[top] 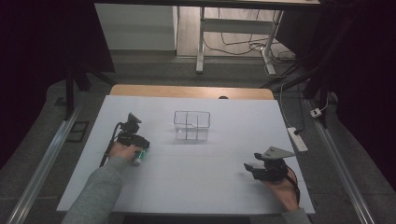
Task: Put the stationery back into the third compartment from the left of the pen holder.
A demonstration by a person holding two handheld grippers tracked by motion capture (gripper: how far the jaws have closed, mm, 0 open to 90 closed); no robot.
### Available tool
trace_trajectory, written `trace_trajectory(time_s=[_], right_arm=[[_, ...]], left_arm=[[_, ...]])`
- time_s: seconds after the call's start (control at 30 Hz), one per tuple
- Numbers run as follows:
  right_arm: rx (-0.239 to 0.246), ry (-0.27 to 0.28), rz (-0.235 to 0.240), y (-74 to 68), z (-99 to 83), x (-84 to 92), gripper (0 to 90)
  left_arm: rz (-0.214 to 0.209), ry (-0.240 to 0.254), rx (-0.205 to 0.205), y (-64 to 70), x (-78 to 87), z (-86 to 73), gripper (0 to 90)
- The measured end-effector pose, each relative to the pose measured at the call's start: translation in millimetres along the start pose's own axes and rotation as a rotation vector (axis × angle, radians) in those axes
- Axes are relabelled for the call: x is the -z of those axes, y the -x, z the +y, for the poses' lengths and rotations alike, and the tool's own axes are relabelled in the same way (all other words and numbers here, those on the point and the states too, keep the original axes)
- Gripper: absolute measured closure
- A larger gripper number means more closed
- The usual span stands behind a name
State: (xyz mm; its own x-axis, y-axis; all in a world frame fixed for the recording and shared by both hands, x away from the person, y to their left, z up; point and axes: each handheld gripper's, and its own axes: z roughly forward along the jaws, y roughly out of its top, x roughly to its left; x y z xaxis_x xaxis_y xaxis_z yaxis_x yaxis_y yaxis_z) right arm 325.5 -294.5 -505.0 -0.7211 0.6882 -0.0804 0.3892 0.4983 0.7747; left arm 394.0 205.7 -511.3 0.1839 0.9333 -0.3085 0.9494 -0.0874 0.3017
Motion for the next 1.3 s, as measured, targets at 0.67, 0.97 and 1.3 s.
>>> trace_trajectory(time_s=[0.67,0.97,1.3], right_arm=[[-0.032,-0.020,-0.019,2.6,-5.6,-0.1,36.9],[-0.048,-0.009,-0.012,1.1,-8.6,0.5,36.7],[-0.039,-0.012,-0.018,1.2,-8.6,1.1,36.3]], left_arm=[[-0.132,0.269,-0.161,-12.0,41.9,-16.8,64.9],[-0.202,0.360,-0.211,-13.3,52.7,-21.5,64.9],[-0.216,0.430,-0.298,-5.9,60.2,-19.6,64.9]])
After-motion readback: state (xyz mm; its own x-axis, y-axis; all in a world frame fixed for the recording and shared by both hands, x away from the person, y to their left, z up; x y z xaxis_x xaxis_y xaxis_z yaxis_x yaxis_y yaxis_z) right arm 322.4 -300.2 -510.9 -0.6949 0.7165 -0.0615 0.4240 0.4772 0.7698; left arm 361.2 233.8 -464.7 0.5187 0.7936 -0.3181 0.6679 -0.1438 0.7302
